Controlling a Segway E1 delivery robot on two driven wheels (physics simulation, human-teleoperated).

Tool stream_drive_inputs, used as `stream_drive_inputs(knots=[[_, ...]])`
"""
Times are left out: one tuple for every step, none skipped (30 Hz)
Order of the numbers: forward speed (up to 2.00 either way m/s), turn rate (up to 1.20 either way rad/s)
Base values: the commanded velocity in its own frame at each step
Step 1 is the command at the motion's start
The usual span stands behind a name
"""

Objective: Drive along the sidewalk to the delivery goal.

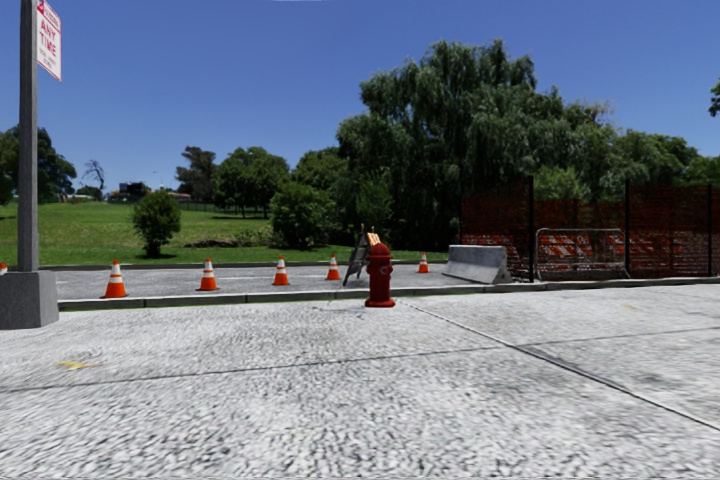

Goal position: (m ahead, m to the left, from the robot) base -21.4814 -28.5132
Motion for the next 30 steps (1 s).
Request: stream_drive_inputs(knots=[[1.49,0.61],[1.5,0.61],[1.5,0.61],[1.5,0.62],[1.5,0.64],[1.5,0.64],[1.5,0.66],[1.5,0.67],[1.5,0.68],[1.5,0.68],[1.5,0.72],[1.5,0.76],[1.5,0.78],[1.5,0.79],[1.5,0.79],[1.5,0.81],[1.5,0.87],[1.5,0.9],[1.5,0.9],[1.5,0.9],[1.5,0.91],[1.5,0.91],[1.5,0.91],[1.5,0.91],[1.5,0.93],[1.5,0.94],[1.5,0.95],[1.5,0.95],[1.5,0.95],[1.5,0.95]])
